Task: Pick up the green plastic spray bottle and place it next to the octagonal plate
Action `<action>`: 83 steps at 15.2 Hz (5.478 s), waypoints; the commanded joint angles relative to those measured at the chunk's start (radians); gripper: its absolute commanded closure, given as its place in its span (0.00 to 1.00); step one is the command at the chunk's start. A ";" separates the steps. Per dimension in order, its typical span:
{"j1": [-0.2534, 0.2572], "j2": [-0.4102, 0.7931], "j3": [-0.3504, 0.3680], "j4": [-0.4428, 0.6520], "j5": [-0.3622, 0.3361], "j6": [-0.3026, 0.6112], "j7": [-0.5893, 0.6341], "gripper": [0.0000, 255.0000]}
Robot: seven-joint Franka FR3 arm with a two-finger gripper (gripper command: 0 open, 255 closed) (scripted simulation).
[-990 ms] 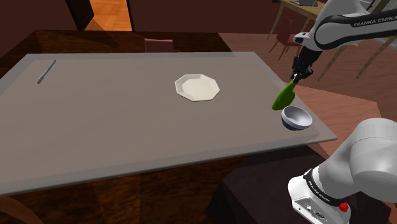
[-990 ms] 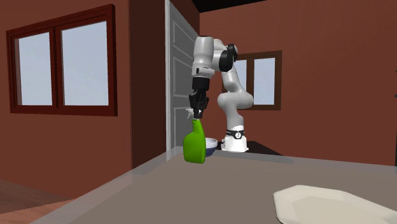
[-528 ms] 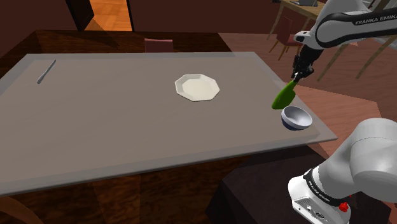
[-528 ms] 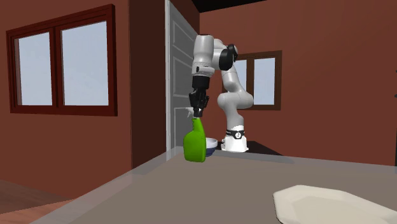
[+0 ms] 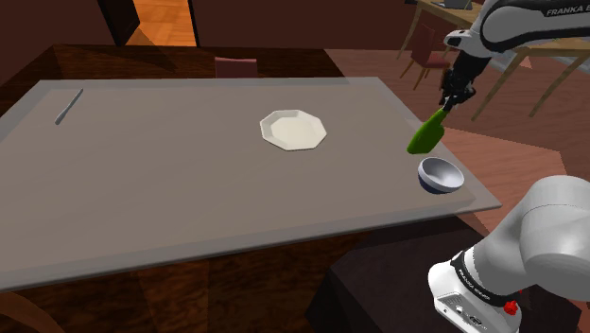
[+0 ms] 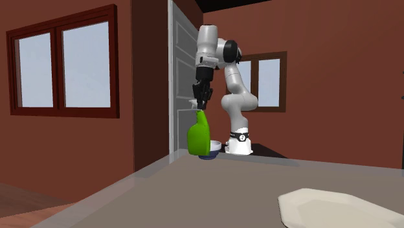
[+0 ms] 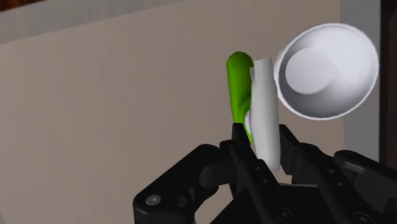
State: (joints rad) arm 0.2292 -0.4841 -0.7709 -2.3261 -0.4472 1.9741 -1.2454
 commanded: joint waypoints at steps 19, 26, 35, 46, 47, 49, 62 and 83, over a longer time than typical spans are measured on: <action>0.010 -0.024 0.078 0.239 0.045 -0.264 -0.032 1.00; 0.019 -0.008 0.093 0.342 0.063 -0.352 -0.048 1.00; 0.034 0.031 0.103 0.490 0.088 -0.464 -0.076 1.00; 0.055 0.110 0.092 0.703 0.125 -0.602 -0.123 1.00; 0.057 0.119 0.090 0.725 0.130 -0.615 -0.128 1.00; 0.061 0.139 0.083 0.769 0.138 -0.642 -0.140 1.00; 0.122 0.152 0.228 0.541 0.189 -0.457 0.127 1.00; 0.260 0.528 0.356 0.548 0.373 -0.161 0.405 1.00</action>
State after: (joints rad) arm 0.4837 0.0194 -0.4194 -1.7896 -0.0848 1.8020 -0.8499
